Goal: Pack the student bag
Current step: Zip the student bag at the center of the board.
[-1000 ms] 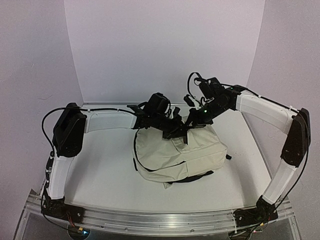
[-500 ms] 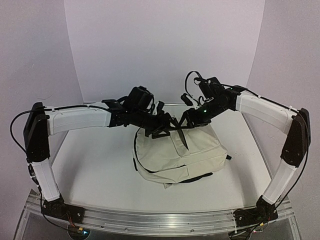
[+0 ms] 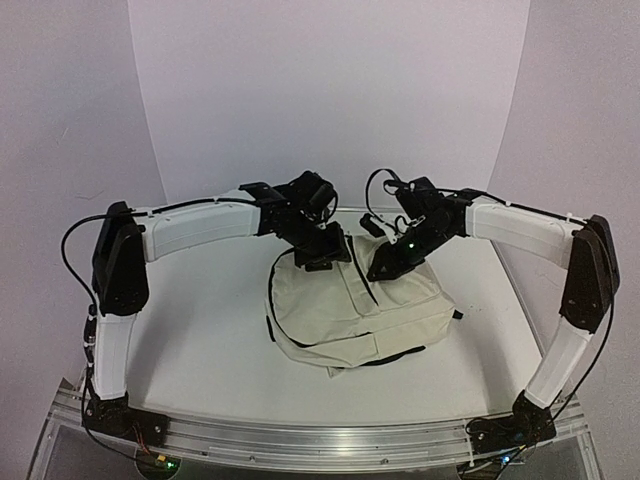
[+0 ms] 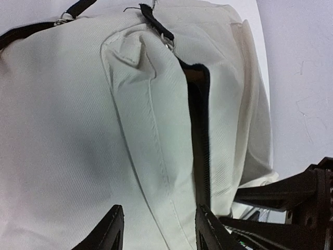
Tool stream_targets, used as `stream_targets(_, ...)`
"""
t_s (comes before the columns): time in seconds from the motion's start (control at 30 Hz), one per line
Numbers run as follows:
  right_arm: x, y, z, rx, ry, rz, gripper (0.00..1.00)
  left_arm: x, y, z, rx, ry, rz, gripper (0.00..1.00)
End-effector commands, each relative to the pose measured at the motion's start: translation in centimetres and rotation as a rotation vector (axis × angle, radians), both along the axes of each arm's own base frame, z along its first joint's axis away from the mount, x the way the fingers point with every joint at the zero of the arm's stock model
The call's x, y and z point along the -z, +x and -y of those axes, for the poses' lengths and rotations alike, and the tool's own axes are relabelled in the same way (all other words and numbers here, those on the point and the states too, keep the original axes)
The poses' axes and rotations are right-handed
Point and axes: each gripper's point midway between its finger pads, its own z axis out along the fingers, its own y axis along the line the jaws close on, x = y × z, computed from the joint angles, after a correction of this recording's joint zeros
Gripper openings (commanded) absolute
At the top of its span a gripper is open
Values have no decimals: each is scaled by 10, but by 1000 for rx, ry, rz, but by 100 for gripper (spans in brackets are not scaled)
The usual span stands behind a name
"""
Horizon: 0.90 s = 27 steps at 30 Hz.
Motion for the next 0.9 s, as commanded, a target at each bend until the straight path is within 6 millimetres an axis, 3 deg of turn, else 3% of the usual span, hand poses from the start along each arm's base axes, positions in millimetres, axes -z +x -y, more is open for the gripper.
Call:
stream_targets(0.0, 27, 2, 11, 38, -34, -61, 22, -1, 7, 9, 12, 65, 28, 51)
stream_targets(0.13, 28, 8, 19, 86, -10, -101, 17, 9, 13, 14, 0, 129, 39, 57)
stream_targets(0.27, 27, 6, 21, 132, 13, -143, 11, 18, 19, 6, -40, 208, 44, 57)
stream_targets(0.6, 23, 10, 31, 191, 42, -174, 15, 48, 15, 1, -30, 341, -17, 59)
stream_targets(0.7, 25, -3, 29, 170, 73, -221, 17, 57, 9, -4, -16, 364, -46, 50)
stream_targets(0.77, 28, -11, 27, 160, 86, -250, 19, 57, 5, -7, -7, 360, -51, 36)
stream_targets(0.83, 32, -14, 26, 159, 88, -269, 19, 49, 3, -7, -3, 326, -36, 22)
stream_targets(0.87, 34, -15, 25, 159, 89, -274, 19, 35, 4, -3, 4, 278, -12, 17)
